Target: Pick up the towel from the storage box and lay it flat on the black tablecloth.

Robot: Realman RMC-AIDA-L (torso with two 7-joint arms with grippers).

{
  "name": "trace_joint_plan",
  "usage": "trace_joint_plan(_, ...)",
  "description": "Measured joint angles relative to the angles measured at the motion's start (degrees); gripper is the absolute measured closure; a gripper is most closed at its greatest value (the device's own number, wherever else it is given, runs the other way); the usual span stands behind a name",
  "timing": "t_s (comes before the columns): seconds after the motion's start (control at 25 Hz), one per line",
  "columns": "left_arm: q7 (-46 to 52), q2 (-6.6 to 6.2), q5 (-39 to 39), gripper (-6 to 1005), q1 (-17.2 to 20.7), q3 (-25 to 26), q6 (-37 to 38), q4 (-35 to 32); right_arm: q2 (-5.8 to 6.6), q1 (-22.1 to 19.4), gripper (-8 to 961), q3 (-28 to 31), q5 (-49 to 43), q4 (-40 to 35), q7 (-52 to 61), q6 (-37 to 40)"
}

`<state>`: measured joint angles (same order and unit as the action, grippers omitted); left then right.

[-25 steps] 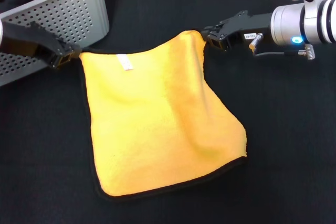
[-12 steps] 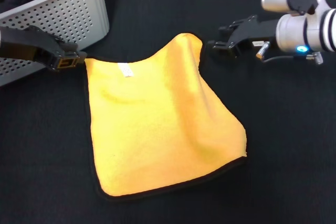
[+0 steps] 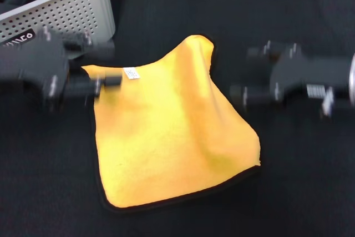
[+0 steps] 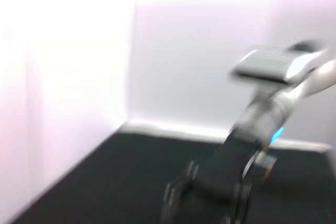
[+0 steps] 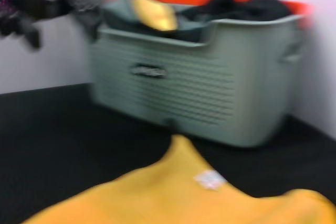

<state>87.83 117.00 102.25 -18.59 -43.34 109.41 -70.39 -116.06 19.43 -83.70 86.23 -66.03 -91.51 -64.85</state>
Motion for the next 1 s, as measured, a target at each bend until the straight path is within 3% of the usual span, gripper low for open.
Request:
trace_joint_plan(0.12,-9.83,-0.3,-5.43,441,2.07,-0.12,4.74,6.59,0.15,-5.79,195,-2.56,4.61,-3.09,-5.01,-5.9)
trace_joint_plan(0.28,-14.1,-1.15,-6.86,440,3.56,0.11,5.77,13.37,0.18,-8.31,114,-3.91,12.88,-1.55,-10.56,-14.34)
trace_joint_plan(0.52,-15.68,-1.89,-6.56,439,4.04,-0.16,6.75,17.47,0.33,-7.28,77,-3.31,17.52,1.15,-12.91,-22.76)
trace_joint_plan(1.0,-15.87,-2.96,-5.9,437,4.53,-0.38,6.97,23.16,0.15,-4.1,74,-3.85,19.28,5.23,-16.04,-24.25)
